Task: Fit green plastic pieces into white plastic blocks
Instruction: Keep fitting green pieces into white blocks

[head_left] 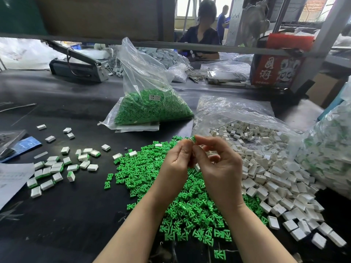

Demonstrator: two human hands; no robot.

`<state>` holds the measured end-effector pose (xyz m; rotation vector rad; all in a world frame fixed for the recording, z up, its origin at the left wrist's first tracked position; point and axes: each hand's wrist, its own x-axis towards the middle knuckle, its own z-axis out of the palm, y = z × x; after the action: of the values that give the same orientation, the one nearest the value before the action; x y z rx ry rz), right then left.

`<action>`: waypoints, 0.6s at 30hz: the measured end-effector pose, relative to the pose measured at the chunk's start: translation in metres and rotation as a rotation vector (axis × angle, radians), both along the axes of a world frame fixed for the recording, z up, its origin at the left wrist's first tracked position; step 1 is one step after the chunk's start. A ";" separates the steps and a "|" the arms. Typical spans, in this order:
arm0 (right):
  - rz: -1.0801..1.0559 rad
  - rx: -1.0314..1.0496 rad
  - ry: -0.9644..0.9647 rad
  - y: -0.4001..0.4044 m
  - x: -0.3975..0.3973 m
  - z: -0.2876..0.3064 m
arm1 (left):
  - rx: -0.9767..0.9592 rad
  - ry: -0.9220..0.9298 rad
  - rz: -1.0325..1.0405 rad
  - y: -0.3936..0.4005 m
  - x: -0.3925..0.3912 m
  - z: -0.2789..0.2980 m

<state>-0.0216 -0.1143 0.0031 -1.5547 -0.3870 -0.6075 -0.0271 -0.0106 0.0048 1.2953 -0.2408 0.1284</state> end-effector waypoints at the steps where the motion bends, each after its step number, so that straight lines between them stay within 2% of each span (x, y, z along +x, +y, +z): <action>1: 0.004 0.009 0.008 -0.001 0.000 0.000 | 0.021 0.010 -0.003 0.001 0.001 0.000; 6: 0.007 0.039 0.041 -0.004 -0.001 0.003 | 0.065 0.005 0.049 0.006 0.004 0.000; 18: -0.028 -0.117 -0.031 -0.009 0.000 0.006 | -0.041 -0.062 0.232 0.009 0.003 0.001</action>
<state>-0.0215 -0.1229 0.0093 -1.6660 -0.4313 -0.6404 -0.0242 -0.0015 0.0062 1.2766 -0.1388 0.3696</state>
